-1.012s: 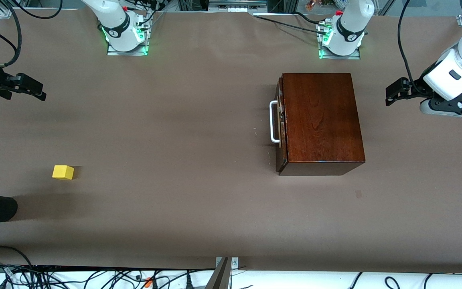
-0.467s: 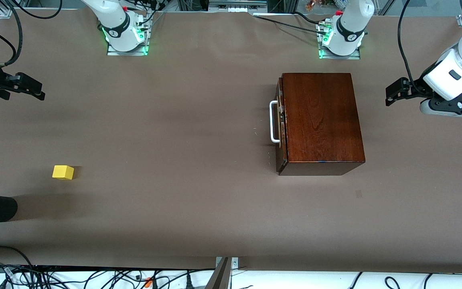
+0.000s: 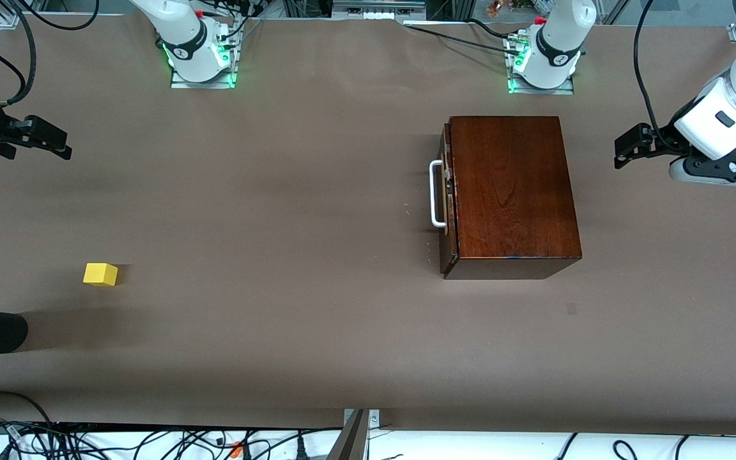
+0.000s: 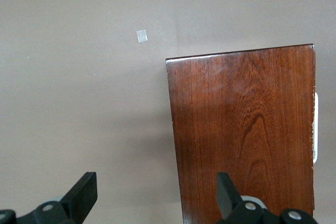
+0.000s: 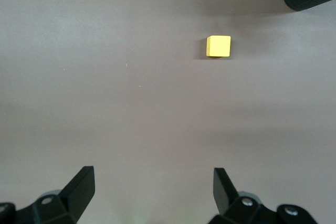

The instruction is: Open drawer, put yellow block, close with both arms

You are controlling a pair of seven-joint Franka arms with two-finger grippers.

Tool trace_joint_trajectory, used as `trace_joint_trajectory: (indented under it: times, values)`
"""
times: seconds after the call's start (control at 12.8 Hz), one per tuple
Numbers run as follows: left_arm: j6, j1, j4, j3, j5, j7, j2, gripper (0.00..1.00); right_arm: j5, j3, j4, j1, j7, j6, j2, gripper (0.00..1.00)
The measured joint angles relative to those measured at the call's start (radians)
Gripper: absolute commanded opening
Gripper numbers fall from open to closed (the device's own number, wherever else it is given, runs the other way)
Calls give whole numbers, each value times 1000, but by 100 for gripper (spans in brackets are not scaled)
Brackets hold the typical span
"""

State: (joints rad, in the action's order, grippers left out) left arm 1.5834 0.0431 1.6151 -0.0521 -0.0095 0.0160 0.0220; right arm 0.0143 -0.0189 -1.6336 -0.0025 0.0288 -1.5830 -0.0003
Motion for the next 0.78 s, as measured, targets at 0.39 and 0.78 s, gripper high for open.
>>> trace_joint_trajectory:
  times: [0.39,0.78]
  values:
    - [-72,4,0,-11,0,0,11,100,0,0,0,0,1,0,0,100]
    - [-100,16,0,-135,-1,51,96,100,0,0,0,0,3,0,0,100]
